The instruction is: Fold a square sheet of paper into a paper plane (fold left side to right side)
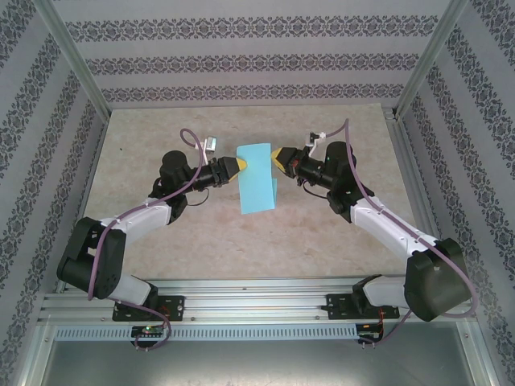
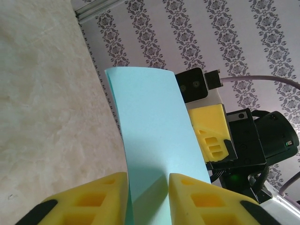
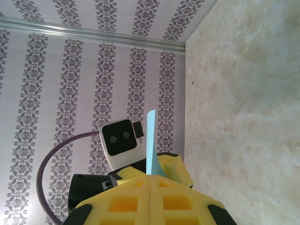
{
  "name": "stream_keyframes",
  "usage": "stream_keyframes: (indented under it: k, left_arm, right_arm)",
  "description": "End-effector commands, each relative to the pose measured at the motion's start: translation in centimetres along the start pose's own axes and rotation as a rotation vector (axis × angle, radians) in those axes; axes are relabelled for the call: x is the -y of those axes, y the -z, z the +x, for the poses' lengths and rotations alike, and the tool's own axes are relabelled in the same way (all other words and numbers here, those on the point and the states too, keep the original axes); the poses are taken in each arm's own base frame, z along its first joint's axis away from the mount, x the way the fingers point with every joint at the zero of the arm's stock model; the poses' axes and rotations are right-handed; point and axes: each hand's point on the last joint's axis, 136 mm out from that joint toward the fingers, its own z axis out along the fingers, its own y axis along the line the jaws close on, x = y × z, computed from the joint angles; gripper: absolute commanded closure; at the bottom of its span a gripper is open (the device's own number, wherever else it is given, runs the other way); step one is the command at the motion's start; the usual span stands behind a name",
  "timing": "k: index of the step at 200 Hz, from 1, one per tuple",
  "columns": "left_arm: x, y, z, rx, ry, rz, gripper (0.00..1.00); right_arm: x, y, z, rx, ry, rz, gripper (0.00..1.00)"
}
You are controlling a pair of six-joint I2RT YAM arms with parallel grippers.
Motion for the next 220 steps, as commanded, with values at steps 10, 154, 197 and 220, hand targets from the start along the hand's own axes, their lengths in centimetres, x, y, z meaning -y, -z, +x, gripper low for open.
stream_keyframes:
  k: [10,154,197,220]
  left_arm:
    - [0.5,-0.1,0.3,-0.007,-0.050,-0.008,0.76]
    - [-12.6,-0.6,4.7,-0.122,0.098,-0.279,1.00]
    - [-13.8,-0.9,4.6,-0.133,0.128,-0.321,1.00]
    - [-16.1,-0.1,5.2,-0.137,0.193,-0.374,1.00]
  right_arm:
    - [0.7,0.3,-0.3,0.016,0.028,0.013,1.00]
    - [12.2,4.3,2.0,-0.086,0.442,0.662,0.69]
    - [12.8,4.2,4.7,-0.147,0.601,0.718,0.67]
    - [13.2,3.4,7.1,-0.204,0.722,0.761,0.60]
